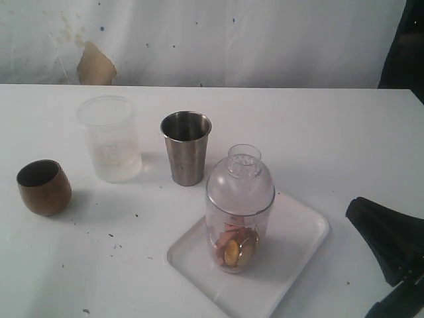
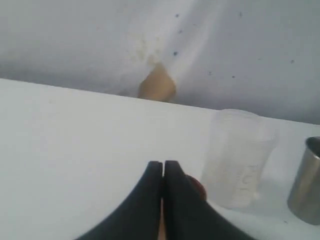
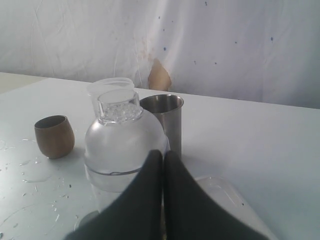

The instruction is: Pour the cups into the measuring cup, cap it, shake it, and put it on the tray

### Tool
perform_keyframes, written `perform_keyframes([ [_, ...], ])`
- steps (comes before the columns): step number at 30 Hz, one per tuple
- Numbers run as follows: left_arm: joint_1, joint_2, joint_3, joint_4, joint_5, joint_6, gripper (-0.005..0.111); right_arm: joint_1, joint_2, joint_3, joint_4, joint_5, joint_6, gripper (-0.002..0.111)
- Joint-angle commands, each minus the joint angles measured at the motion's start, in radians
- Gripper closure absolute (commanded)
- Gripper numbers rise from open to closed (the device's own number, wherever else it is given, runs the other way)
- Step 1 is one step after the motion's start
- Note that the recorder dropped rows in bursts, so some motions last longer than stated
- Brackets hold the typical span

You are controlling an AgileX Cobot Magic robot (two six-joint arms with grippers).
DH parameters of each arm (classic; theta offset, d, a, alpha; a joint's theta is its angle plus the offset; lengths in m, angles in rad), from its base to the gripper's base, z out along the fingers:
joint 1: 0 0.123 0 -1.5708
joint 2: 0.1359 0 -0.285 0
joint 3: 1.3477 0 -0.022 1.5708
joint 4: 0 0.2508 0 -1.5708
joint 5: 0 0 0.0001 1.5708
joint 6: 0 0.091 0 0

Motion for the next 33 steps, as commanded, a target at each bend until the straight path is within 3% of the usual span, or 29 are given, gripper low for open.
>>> perform_keyframes([
  [1,0.051,-0.128,0.043,-0.017,0.020,0.022,0.105,-0.004,-0.004,0.007,0.000,-0.001,-0.012,0.108],
  [6,0.052,-0.268,0.051,0.007,0.197,0.043,0.105,-0.004,-0.004,0.007,0.000,-0.001,-0.012,0.108],
  [11,0.052,-0.306,0.052,0.041,0.274,0.043,0.105,-0.004,-0.004,0.007,0.000,-0.001,-0.012,0.108],
  [16,0.052,-0.324,0.152,0.034,0.222,0.040,0.105,-0.004,-0.004,0.007,0.000,-0.001,-0.012,0.108],
  [33,0.052,-0.355,0.152,0.019,0.195,0.062,0.105,-0.004,-0.004,0.007,0.000,-0.001,-0.012,0.108],
])
